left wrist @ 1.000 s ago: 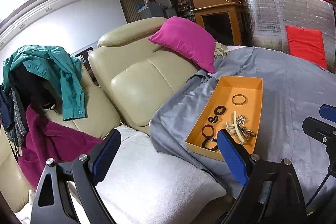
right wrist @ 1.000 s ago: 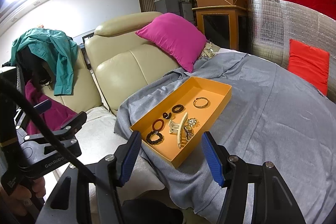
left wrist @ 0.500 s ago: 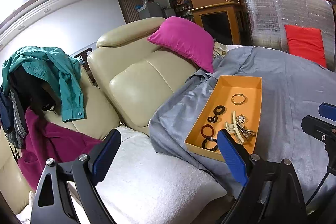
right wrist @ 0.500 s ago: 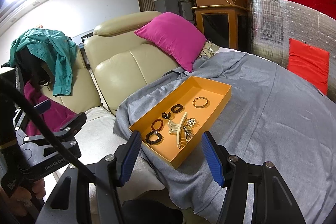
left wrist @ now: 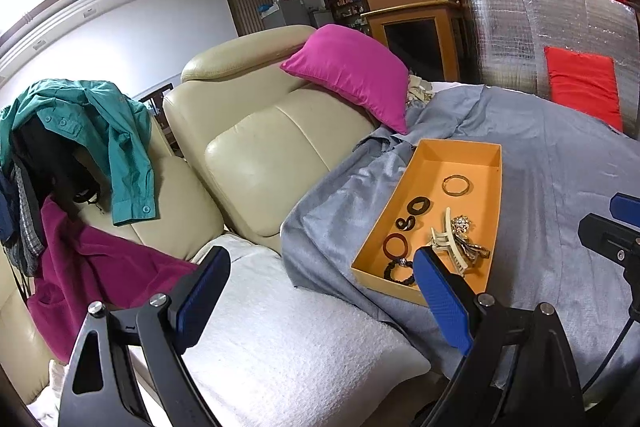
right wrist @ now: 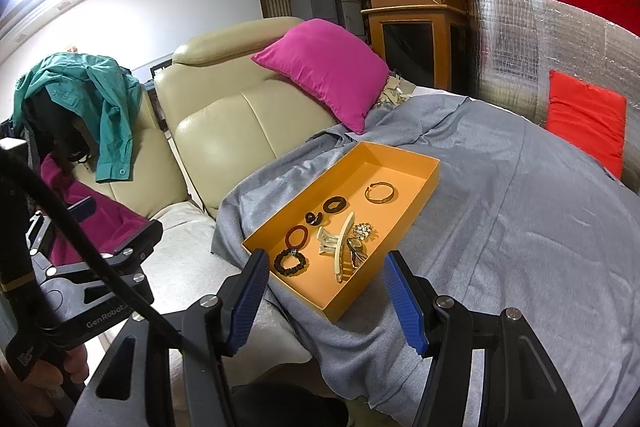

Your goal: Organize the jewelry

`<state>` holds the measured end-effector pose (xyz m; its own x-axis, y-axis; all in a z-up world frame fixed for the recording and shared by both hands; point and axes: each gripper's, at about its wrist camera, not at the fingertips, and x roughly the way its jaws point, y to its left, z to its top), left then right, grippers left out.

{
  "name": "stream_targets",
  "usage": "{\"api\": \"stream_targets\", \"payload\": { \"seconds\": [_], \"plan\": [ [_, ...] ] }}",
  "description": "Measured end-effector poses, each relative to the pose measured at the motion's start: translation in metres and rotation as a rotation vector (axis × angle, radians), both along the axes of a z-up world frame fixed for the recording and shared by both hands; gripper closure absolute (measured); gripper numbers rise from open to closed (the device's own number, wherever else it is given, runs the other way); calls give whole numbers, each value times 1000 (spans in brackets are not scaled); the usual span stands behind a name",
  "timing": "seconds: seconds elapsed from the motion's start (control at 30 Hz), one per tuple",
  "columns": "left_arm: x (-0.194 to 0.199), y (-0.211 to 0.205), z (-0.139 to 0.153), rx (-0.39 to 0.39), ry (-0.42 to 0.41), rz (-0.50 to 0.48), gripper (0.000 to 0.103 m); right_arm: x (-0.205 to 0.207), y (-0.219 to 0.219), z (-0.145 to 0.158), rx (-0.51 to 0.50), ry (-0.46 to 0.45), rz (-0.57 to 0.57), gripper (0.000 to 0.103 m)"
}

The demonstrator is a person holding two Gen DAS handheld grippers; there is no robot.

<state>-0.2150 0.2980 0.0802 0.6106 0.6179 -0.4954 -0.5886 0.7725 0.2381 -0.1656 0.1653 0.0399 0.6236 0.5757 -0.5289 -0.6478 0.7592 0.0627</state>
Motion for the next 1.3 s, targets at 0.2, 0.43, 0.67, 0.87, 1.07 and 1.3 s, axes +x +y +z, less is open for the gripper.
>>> {"api": "stream_targets", "payload": {
  "seconds": [0.2, 0.43, 0.67, 0.87, 1.07, 1.3],
  "plan": [
    [4, 7, -3, -17, -9, -10, 10, 2, 5, 2, -25, -9, -16, 40],
    [6, 17, -6, -44, -23, -24, 10, 3, 13, 4, -49, -17, -36, 40],
    [6, 26, -8, -61, -29, -27, 10, 4, 21, 5, -66, -22, -45, 40],
    [13, 34, -10, -72, -31, -30, 10, 12, 27, 2, -75, -12, -51, 40],
    [26, 41, -15, -85, -24, -49, 10, 24, 33, -2, -94, -2, -64, 40],
    [47, 46, -21, -98, -16, -66, 10, 43, 42, -7, -118, 6, -74, 40]
  ]
}}
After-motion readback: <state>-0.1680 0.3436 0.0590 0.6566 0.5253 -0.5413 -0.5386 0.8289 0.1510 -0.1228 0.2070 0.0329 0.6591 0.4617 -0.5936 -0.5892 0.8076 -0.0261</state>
